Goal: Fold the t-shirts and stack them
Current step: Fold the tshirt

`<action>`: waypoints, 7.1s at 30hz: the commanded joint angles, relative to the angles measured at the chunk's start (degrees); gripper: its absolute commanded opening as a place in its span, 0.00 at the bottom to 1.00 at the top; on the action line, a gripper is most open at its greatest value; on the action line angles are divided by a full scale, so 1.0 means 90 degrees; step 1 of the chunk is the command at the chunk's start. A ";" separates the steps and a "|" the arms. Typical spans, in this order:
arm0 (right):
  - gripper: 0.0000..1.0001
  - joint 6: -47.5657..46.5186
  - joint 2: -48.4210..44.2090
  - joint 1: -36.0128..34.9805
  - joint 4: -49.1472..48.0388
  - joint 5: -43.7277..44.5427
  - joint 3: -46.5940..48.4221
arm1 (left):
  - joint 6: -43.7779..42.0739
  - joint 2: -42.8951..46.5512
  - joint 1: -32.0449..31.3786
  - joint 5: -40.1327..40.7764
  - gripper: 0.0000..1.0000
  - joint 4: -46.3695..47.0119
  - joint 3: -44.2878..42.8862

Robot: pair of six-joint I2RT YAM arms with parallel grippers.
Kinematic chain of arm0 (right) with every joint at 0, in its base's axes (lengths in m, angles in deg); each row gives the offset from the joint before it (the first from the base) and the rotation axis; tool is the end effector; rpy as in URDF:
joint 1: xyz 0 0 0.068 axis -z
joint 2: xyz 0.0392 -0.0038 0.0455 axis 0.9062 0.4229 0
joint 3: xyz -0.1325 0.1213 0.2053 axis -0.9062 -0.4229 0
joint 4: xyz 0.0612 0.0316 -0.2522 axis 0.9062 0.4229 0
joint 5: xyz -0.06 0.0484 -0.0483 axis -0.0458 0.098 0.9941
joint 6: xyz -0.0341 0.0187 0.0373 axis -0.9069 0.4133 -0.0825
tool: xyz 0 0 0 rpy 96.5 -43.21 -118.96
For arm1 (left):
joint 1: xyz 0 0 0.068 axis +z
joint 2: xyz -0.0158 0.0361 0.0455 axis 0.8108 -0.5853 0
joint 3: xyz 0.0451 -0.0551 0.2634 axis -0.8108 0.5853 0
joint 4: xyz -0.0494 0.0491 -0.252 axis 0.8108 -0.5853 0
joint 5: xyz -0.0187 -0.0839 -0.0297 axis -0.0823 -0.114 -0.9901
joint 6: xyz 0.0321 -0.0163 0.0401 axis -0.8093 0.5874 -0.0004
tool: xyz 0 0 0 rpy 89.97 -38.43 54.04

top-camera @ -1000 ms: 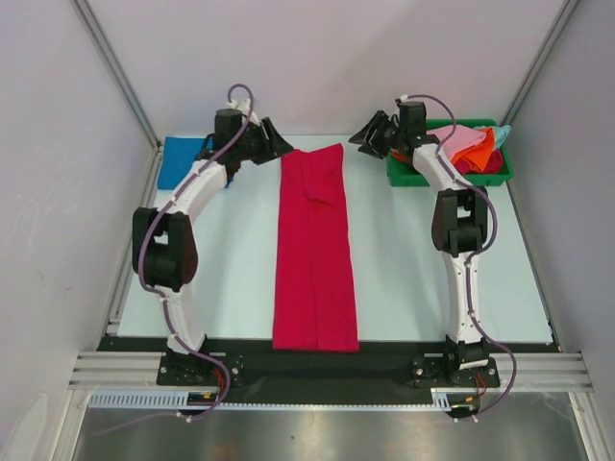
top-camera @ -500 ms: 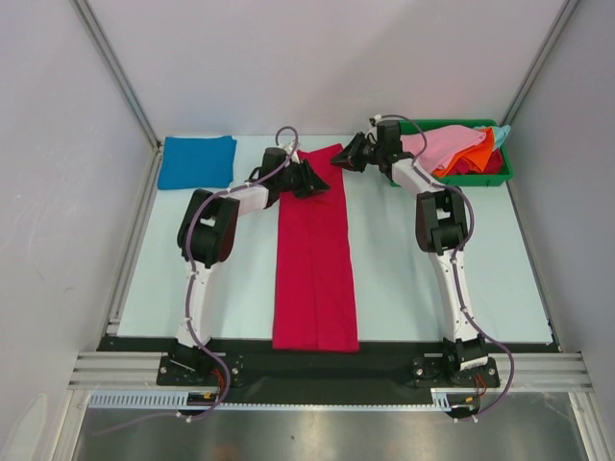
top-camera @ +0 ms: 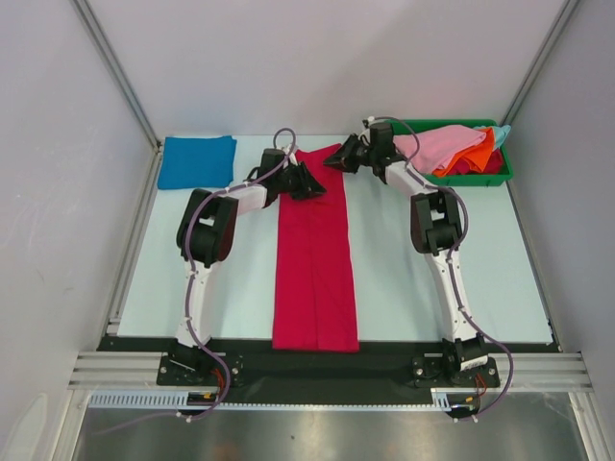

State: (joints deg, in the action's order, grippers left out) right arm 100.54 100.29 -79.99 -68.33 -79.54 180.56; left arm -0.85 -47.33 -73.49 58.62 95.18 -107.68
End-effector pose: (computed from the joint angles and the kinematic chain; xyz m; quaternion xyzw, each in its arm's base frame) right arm 0.5657 0.1750 0.1516 0.0669 0.8127 0.5100 0.2739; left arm 0.4787 -0.1873 0.1341 -0.0440 0.8533 -0.4406 0.2754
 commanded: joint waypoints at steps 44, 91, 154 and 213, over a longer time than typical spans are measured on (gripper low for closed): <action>0.36 -0.0800 0.0488 0.0397 0.0973 0.0696 0.1497 | -0.0596 0.0667 -0.0129 -0.0409 0.49 -0.1352 -0.0718; 0.38 -0.0653 0.1143 0.0339 0.1051 0.0706 0.2210 | -0.0742 0.0744 -0.0433 -0.0194 0.46 -0.2864 -0.0825; 0.56 0.0812 -1.0870 -0.3616 0.0750 0.1770 -1.2702 | 0.2324 0.9701 -0.2747 0.2278 0.53 -0.3871 0.8970; 0.00 -0.1395 -0.4591 -0.0443 0.1794 -0.0407 -0.5849 | -0.0196 0.3716 0.0407 0.1077 0.00 -0.3568 0.2536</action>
State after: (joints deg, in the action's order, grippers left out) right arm 90.03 56.88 -85.36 -54.49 -80.02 123.34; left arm 0.03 -11.75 -71.85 71.02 62.22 -80.91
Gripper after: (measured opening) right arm 0.038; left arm 0.034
